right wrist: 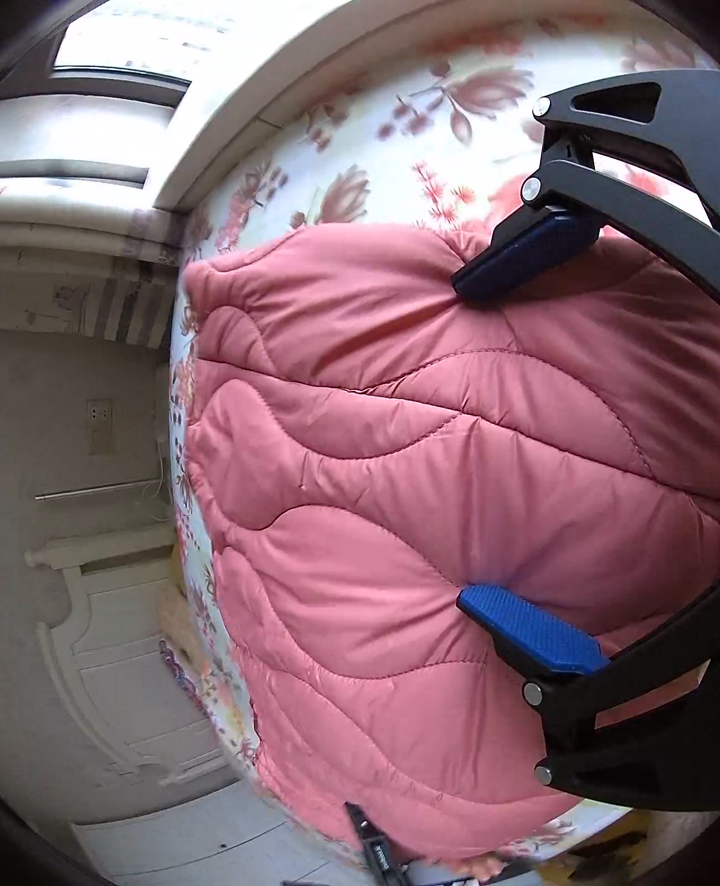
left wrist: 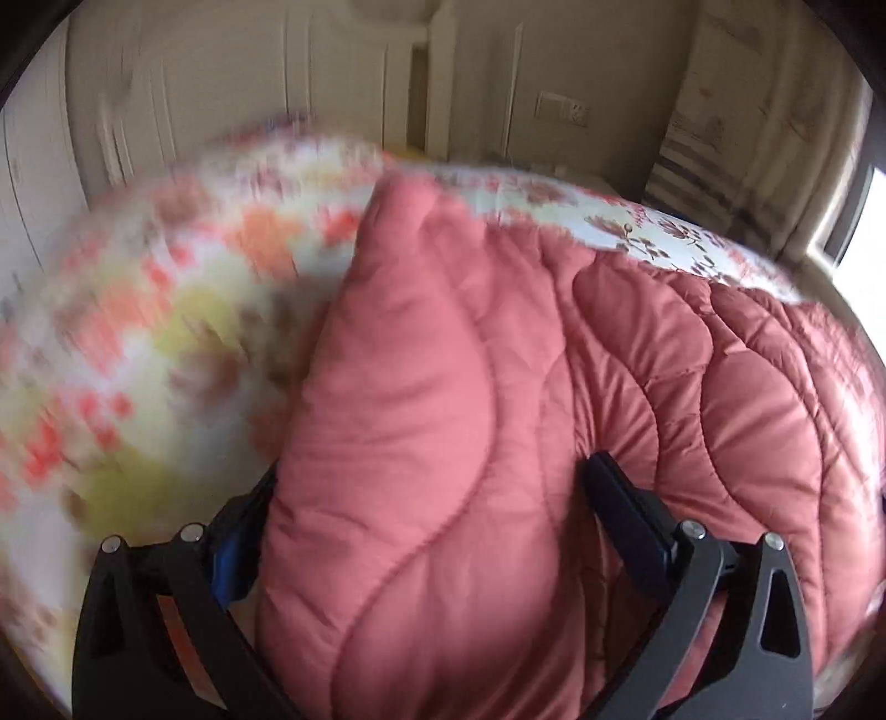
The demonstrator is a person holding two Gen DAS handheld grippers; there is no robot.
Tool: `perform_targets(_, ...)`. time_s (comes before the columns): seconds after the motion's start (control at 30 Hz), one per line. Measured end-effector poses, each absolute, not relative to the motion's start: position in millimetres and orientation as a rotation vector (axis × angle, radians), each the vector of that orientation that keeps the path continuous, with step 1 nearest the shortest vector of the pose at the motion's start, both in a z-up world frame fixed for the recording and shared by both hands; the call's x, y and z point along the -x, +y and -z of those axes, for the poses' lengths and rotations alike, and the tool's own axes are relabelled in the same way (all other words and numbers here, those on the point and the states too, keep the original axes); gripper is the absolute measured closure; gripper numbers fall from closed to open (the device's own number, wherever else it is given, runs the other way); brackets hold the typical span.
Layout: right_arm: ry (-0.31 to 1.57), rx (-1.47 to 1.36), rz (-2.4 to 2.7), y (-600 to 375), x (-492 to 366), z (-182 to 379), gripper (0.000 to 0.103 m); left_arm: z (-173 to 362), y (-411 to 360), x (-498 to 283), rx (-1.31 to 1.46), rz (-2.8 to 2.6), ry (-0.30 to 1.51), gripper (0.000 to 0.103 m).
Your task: Fold large clothes
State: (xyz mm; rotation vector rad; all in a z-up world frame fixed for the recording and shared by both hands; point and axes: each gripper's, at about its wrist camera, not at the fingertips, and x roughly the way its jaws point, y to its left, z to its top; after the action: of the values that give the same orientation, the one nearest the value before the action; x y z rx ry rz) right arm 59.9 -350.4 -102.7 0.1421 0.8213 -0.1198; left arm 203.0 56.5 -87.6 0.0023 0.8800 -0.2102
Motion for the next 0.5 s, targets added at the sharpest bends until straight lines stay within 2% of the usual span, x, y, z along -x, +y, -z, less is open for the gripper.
perform_targets(0.27,0.846,-0.109,0.135,-343,-58,103,0.004,90,52,-204,-0.031,0.196,0.857,0.002)
perform_targets(0.37,0.857,-0.112,0.168,-342,-62,87,0.005,90,54,-202,-0.032,0.193,0.857,0.002)
perform_targets(0.5,0.767,-0.133,0.124,-337,-75,57,0.005,91,55,-202,-0.03,0.195,0.856,0.002)
